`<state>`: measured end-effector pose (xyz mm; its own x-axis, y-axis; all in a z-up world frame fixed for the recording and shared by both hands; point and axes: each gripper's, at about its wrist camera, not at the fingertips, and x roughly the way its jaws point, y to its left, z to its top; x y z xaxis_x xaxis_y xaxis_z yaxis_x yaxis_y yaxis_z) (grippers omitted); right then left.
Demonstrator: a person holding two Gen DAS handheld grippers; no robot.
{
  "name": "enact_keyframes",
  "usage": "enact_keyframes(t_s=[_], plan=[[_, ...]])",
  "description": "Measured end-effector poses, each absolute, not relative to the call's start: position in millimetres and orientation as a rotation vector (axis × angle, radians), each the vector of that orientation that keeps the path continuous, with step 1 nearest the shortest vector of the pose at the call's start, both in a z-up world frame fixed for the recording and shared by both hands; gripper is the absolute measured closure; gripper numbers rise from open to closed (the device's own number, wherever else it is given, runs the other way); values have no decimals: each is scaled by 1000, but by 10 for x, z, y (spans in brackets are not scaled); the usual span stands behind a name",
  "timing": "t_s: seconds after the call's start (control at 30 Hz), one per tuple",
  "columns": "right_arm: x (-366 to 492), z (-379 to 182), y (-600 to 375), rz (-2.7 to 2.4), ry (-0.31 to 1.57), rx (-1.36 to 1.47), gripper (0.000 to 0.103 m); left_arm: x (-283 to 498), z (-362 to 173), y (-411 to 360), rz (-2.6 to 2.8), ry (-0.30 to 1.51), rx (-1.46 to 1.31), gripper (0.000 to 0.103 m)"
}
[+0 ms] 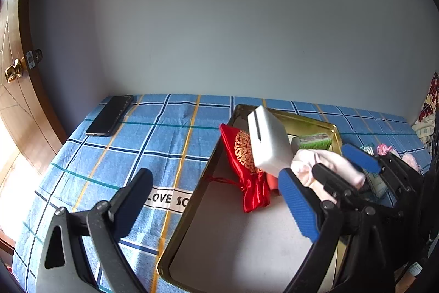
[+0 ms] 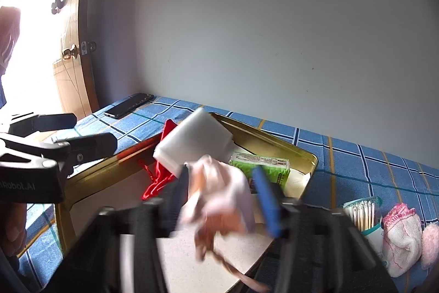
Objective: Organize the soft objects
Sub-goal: 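Release the white sponge into the tray with the left gripper while the right releases the doll, then move both grippers away from the tray toward the remaining items on the bed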
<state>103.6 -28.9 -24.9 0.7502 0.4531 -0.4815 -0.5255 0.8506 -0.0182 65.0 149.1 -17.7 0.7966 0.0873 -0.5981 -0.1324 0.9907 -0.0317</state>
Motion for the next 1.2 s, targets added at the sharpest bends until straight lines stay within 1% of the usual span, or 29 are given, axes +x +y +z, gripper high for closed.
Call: enact_keyframes(t_s=[0.03, 0.07, 0.53, 0.63, 0.83, 1.2], plan=[[1020, -235, -307, 537, 474, -144, 29, 643, -180, 1487, 118, 640, -75, 9], [1007, -221, -321, 539, 466, -135, 29, 637, -183, 1482, 119, 641, -75, 9], [885, -143, -480, 513, 464, -112, 28, 458, -178, 1356, 126, 634, -97, 8], [794, -139, -588, 482, 456, -131, 28, 381, -174, 1232, 131, 610, -71, 4], [622, -128, -1099, 376, 483, -108, 28, 289, -183, 793, 77, 590, -19, 4], [421, -262, -2436, 61, 551, -13, 28, 331, -228, -375, -126, 612, 75, 4]])
